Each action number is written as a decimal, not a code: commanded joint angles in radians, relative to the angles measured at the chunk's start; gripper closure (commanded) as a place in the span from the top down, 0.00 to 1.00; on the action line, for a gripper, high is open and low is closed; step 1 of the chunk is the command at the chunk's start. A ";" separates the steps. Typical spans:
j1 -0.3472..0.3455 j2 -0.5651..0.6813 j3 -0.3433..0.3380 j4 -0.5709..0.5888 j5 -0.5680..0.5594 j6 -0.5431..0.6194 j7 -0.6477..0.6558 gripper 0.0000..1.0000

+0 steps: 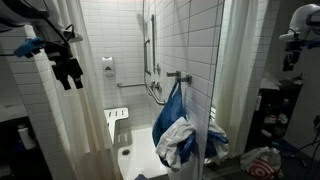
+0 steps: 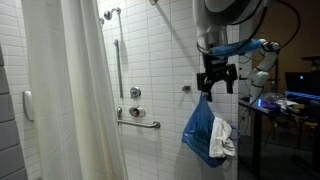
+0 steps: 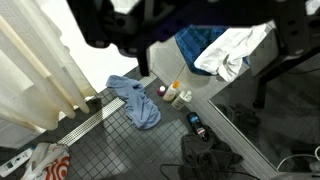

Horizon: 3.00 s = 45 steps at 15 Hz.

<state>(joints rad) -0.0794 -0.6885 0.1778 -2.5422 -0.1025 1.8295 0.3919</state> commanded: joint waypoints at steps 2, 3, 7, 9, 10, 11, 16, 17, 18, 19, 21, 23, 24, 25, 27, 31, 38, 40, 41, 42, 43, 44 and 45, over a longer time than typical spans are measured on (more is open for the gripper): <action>-0.033 0.088 -0.035 -0.004 -0.053 0.079 0.019 1.00; -0.040 0.106 -0.044 -0.003 -0.059 0.093 0.019 1.00; -0.060 0.173 -0.081 0.006 -0.064 0.126 0.020 1.00; -0.064 0.205 -0.106 0.009 -0.058 0.149 0.002 1.00; -0.065 0.221 -0.120 0.010 -0.055 0.163 -0.007 1.00; -0.066 0.236 -0.131 0.011 -0.050 0.174 -0.013 1.00; -0.081 0.292 -0.171 0.010 -0.054 0.247 0.001 1.00; -0.087 0.301 -0.175 0.010 -0.055 0.262 0.012 1.00; -0.091 0.310 -0.179 0.011 -0.051 0.273 0.018 1.00; -0.097 0.316 -0.180 0.010 -0.052 0.283 0.034 1.00; -0.108 0.337 -0.181 0.013 -0.053 0.307 0.065 1.00; -0.123 0.355 -0.175 0.011 -0.064 0.340 0.125 1.00; -0.134 0.366 -0.170 0.012 -0.066 0.367 0.181 1.00; -0.146 0.378 -0.164 0.013 -0.068 0.399 0.248 1.00; -0.160 0.407 -0.164 0.020 -0.068 0.449 0.352 1.00; -0.194 0.458 -0.157 0.023 -0.152 0.561 0.601 1.00; -0.229 0.557 -0.173 0.065 -0.515 0.564 1.128 1.00; -0.211 0.586 -0.191 0.082 -0.581 0.530 1.221 1.00; -0.202 0.604 -0.200 0.094 -0.609 0.514 1.262 1.00; -0.192 0.612 -0.208 0.099 -0.626 0.496 1.289 1.00; -0.183 0.629 -0.216 0.113 -0.641 0.482 1.314 1.00; -0.174 0.635 -0.223 0.119 -0.650 0.467 1.331 1.00; -0.164 0.650 -0.230 0.132 -0.656 0.455 1.345 1.00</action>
<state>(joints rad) -0.2830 -0.0841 -0.0253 -2.4592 -0.7212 2.3329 1.6697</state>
